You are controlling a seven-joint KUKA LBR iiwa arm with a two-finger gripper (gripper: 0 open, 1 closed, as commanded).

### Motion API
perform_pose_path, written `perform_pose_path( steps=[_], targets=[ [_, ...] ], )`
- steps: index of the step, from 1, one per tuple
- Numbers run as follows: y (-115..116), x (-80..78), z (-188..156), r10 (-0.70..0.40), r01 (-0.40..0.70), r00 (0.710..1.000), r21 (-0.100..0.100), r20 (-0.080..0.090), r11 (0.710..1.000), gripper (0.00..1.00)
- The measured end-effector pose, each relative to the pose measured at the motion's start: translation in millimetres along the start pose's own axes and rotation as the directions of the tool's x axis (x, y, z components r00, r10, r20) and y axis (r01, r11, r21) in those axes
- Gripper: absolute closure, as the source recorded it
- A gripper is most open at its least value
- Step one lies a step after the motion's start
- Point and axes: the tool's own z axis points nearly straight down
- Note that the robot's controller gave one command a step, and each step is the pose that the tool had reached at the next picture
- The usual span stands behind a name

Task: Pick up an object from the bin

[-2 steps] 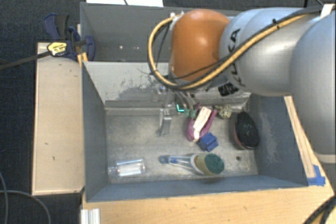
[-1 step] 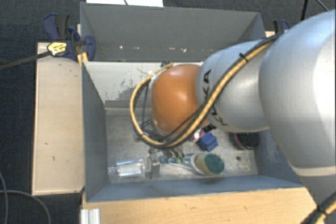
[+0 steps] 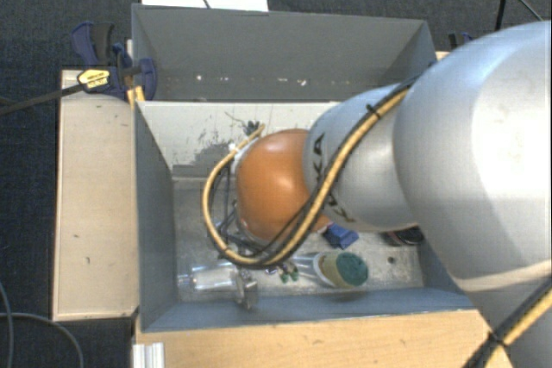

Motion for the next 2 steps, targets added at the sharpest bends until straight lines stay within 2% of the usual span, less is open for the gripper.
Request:
perform_pose_path(
  steps=[1, 2],
  targets=[
    [0.6, 2.3, 1.3, 0.006, -0.006, 1.000, -0.001, -0.006, 1.000, 1.00],
    [-0.1, -0.1, -0.2, 0.010, -0.010, 1.000, 0.000, 0.000, 1.000, 0.00]
  ],
)
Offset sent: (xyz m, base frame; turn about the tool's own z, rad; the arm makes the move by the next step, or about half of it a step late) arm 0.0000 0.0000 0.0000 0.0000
